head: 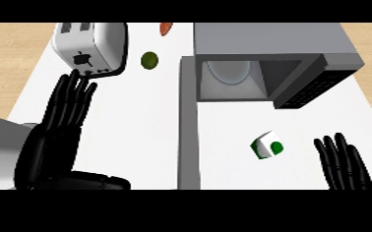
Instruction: Pick up the milk, place it into the microwave and close the microwave
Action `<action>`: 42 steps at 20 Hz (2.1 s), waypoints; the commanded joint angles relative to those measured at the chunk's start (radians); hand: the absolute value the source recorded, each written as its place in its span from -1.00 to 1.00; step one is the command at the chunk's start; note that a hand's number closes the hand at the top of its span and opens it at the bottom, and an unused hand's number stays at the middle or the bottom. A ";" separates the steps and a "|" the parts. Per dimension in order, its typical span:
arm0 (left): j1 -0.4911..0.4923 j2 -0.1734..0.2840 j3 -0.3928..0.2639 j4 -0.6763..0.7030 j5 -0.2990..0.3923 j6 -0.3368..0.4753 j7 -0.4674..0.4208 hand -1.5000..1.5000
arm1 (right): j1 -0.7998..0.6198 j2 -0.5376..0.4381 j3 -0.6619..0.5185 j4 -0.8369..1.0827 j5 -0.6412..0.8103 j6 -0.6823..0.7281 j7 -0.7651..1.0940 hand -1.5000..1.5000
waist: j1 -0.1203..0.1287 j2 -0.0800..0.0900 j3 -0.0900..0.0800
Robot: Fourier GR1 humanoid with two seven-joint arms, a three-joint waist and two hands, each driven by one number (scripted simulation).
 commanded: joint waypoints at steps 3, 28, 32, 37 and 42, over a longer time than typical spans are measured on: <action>0.070 -0.038 -0.119 0.003 -0.056 0.060 -0.079 -1.00 | 0.110 0.006 -0.003 0.136 0.020 0.023 -0.182 -1.00 | 0.004 0.001 0.000; 0.250 0.024 -0.285 0.051 -0.059 0.116 -0.254 -1.00 | -0.206 0.007 -0.188 0.749 0.034 -0.049 -0.448 -1.00 | 0.013 0.003 0.000; 0.168 0.038 -0.184 0.085 0.021 0.082 -0.227 -1.00 | -0.262 0.006 -0.241 0.890 0.042 -0.086 -0.537 -1.00 | 0.009 0.004 0.000; 0.337 0.068 -0.240 0.038 0.013 0.061 -0.319 -1.00 | -0.418 0.013 -0.289 1.077 0.068 -0.157 -0.584 -1.00 | 0.017 0.002 0.000; 0.362 0.133 -0.155 -0.052 0.097 0.008 -0.262 -1.00 | -0.525 -0.007 -0.348 1.305 0.063 -0.175 -0.715 -1.00 | 0.018 0.003 0.000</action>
